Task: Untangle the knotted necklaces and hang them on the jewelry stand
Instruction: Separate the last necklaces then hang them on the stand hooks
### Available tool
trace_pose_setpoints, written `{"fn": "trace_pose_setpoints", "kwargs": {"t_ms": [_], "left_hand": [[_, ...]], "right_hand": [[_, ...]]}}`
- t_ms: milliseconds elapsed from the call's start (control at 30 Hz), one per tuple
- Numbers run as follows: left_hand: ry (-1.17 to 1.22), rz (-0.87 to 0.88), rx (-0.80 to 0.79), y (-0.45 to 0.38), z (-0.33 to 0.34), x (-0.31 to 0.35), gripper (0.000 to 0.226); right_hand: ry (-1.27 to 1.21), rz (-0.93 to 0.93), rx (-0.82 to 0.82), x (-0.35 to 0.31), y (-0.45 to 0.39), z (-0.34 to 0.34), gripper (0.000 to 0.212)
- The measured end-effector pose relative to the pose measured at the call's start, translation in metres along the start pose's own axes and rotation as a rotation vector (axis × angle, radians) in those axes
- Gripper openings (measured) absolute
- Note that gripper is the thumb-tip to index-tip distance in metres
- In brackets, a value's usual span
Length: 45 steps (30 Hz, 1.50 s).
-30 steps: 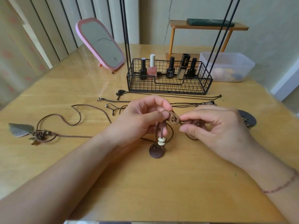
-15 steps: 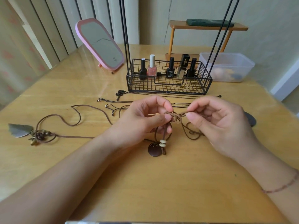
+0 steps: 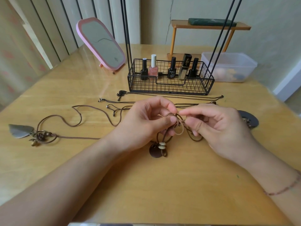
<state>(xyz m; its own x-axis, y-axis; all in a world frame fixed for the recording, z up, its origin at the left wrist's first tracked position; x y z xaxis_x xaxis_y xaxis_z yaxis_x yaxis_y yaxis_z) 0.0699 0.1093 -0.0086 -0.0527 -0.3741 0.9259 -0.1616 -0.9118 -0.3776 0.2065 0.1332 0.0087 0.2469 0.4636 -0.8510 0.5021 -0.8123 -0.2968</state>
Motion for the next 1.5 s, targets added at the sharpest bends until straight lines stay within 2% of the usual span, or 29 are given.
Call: {"fn": "trace_pose_setpoints", "kwargs": {"t_ms": [167,300,467,600,767,933,1033,1167,1233,1300,1367,1433,1500], "left_hand": [[-0.003,0.014,0.008,0.0,-0.002,0.001,0.011],[0.015,0.017,0.009,-0.001,-0.002,0.002,0.011],[0.039,0.003,-0.013,0.0,0.003,0.002,0.011],[0.021,-0.009,-0.01,0.001,0.003,0.001,0.013],[0.007,-0.014,0.006,0.001,0.002,0.001,0.014],[0.042,-0.006,0.034,-0.001,-0.001,-0.001,0.023],[-0.068,0.053,0.032,-0.001,-0.002,0.004,0.033],[-0.217,0.144,0.207,0.004,-0.02,0.011,0.034],[-0.342,0.227,0.247,0.006,-0.023,0.021,0.03],[-0.546,0.269,0.177,0.007,-0.014,0.028,0.035],[-0.656,0.206,0.102,0.008,-0.004,0.024,0.043],[-0.666,0.128,0.064,0.007,0.0,0.016,0.045],[-0.637,0.089,0.038,0.006,0.0,0.011,0.036]], "right_hand": [[-0.271,0.176,0.023,0.015,-0.005,-0.011,0.017],[-0.396,0.278,-0.076,0.028,-0.006,-0.01,0.029],[-0.264,0.181,-0.051,0.015,-0.006,-0.003,0.017],[-0.23,0.227,-0.006,0.017,-0.005,-0.002,0.016],[-0.261,0.245,-0.03,0.018,-0.004,0.002,0.011],[-0.124,0.131,-0.109,0.006,-0.001,0.01,0.023],[-0.118,0.168,-0.127,0.004,-0.001,0.015,0.017],[-0.202,0.252,-0.065,0.012,-0.004,0.008,0.016],[-0.292,0.327,-0.03,0.02,-0.006,0.002,0.018],[-0.341,0.366,-0.029,0.021,-0.005,0.001,0.021],[-0.307,0.332,-0.045,0.015,-0.005,0.005,0.025],[-0.212,0.267,-0.03,0.009,-0.004,0.008,0.029],[-0.107,0.236,0.022,0.01,-0.003,0.005,0.033]]}}
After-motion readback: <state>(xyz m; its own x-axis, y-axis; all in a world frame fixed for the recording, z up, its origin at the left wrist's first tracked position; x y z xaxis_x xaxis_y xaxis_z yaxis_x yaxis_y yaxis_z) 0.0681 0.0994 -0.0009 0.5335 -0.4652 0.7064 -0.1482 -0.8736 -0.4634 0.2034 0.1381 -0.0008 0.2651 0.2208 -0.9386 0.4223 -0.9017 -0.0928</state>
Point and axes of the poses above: each hand's wrist, its own y-axis away from the middle knuckle, its own z-axis out of the palm, x = y × z, the point moved 9 cm from there along -y, towards the middle knuckle, and after that the axes turned 9 degrees about z, right-handed, at the moved point
